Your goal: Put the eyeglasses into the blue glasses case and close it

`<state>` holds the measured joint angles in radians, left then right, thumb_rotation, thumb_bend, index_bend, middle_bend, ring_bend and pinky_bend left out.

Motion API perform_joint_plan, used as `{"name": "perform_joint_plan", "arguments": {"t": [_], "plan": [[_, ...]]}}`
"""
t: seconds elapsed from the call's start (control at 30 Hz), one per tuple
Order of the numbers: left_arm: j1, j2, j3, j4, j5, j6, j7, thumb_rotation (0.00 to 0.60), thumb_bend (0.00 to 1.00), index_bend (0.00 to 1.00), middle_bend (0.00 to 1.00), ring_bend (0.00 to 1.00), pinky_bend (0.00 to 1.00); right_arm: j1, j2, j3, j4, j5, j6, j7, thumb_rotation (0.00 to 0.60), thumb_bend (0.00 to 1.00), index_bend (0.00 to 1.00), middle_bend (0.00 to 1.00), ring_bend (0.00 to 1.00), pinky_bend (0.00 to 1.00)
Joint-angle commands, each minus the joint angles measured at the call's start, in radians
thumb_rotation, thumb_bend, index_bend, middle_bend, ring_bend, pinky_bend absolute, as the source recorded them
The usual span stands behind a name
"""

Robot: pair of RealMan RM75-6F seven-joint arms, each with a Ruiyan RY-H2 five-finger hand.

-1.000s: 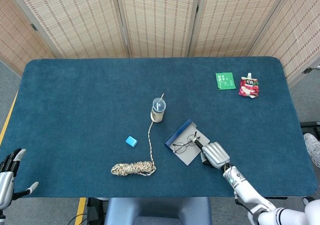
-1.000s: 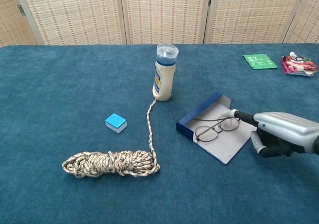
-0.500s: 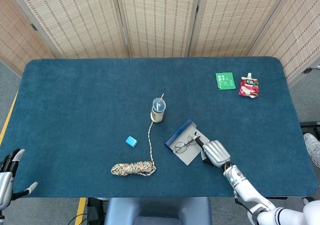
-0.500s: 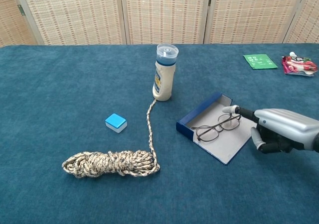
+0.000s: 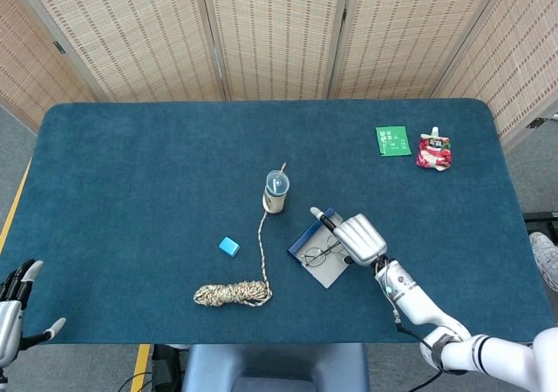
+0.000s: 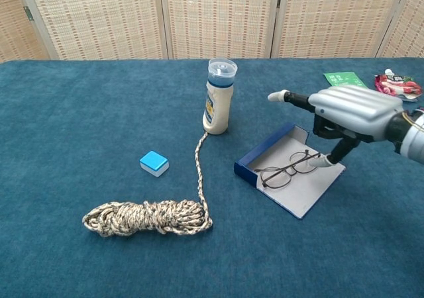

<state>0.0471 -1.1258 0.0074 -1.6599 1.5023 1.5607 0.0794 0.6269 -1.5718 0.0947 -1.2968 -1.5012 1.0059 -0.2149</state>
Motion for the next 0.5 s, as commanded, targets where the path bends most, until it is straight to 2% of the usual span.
{"name": "perform_joint_plan", "arguments": {"t": [0.03, 0.5], "plan": [[0.003, -0.001, 0.001, 0.004, -0.003, 0.001, -0.003, 0.600, 0.19, 0.07, 0.09, 0.12, 0.23, 0.029, -0.032, 0.014, 0.030, 0.019, -0.031, -0.039, 0.600, 0.14, 0.01, 1.00, 1.00, 1.00], [0.006, -0.002, 0.002, 0.012, -0.013, -0.007, -0.010, 0.600, 0.19, 0.07, 0.09, 0.12, 0.23, 0.101, -0.163, -0.016, 0.240, -0.053, -0.033, -0.005, 0.600, 0.12, 0.09, 1.00, 1.00, 1.00]]}}
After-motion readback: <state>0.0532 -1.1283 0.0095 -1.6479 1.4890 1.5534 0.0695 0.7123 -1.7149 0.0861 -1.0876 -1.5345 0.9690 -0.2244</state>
